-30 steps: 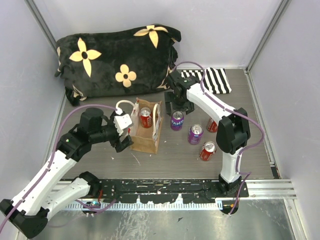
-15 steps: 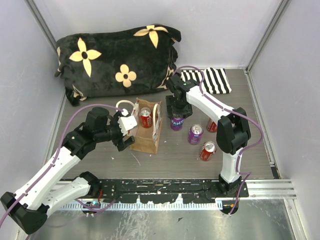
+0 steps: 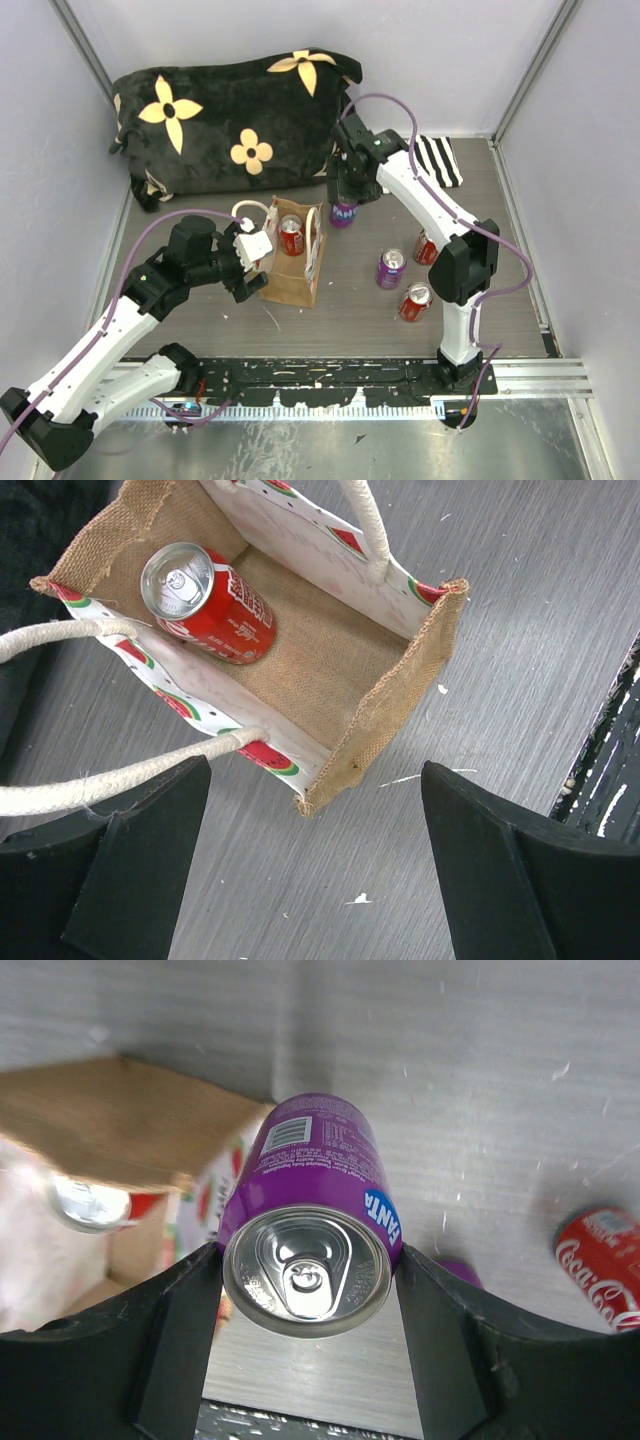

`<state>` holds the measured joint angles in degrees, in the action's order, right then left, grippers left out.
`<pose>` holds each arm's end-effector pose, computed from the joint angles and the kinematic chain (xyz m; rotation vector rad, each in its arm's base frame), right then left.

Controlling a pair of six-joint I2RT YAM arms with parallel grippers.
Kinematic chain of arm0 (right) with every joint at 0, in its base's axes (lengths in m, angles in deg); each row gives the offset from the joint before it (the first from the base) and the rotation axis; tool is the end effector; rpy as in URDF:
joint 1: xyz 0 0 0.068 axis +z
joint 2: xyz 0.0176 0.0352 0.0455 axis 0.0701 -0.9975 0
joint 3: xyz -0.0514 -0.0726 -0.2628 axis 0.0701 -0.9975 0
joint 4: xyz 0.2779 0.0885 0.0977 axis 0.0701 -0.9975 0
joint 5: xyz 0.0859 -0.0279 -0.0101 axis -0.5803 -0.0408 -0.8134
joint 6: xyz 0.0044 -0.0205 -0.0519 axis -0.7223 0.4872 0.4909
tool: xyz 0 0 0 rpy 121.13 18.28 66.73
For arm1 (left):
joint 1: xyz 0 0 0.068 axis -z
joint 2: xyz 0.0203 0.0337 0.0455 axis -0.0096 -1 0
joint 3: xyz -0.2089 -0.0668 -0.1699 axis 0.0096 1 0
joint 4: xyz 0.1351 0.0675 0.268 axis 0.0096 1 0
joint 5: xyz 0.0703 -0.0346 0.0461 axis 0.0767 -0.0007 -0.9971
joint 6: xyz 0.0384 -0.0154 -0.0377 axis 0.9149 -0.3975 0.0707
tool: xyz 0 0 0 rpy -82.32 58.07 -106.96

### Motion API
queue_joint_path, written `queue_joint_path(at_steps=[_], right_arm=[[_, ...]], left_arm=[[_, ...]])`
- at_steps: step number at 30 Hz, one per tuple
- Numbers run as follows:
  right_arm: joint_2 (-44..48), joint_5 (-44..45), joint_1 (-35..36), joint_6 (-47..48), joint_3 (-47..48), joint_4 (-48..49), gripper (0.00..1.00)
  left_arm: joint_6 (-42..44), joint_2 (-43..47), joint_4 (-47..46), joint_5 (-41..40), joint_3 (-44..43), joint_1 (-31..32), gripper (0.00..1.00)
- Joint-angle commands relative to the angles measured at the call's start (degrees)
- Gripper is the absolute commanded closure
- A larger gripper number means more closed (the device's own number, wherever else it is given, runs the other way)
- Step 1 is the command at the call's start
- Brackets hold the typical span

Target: Place the beverage into the canvas bag

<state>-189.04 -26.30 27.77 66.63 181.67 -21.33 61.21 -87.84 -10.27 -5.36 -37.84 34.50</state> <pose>0.3927 0.2385 0.3235 -0.1671 2.6856 0.1557 0.1770 -0.1384 0.3204 1.2826 1.7669 -0.4057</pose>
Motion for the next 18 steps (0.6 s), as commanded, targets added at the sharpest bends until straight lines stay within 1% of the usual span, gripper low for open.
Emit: queue_joint_path(at_steps=[1,4,6,11,14,18], right_arm=[[-1.1,1.9,0.1,0.9,15.4,-1.9,0.99],[-3.9,1.4,0.1,1.7,24.3,-3.1,0.99],[-4.5,0.4,0.1,2.2,27.7,-1.8,0.99],[-2.0,-4.0,0.2,1.8,27.8,6.1,0.99],[-2.0,-5.7,1.4,1.3,29.5,6.4,0.99],[-2.5,-5.7,5.0,1.0,31.4,6.7,0.99]], left_arm=[[-0.8,1.0,-0.8,-0.1,0.7,0.3,0.07],[-0.9,0.8,-0.9,0.0,0.7,0.3,0.06],[-0.9,0.9,-1.0,-0.1,0.6,0.3,0.06],[-1.3,0.8,-1.2,0.0,0.6,0.2,0.06],[-1.5,0.7,-1.2,-0.1,0.8,0.3,0.06],[-2.2,0.5,-1.5,0.2,0.9,0.2,0.06]])
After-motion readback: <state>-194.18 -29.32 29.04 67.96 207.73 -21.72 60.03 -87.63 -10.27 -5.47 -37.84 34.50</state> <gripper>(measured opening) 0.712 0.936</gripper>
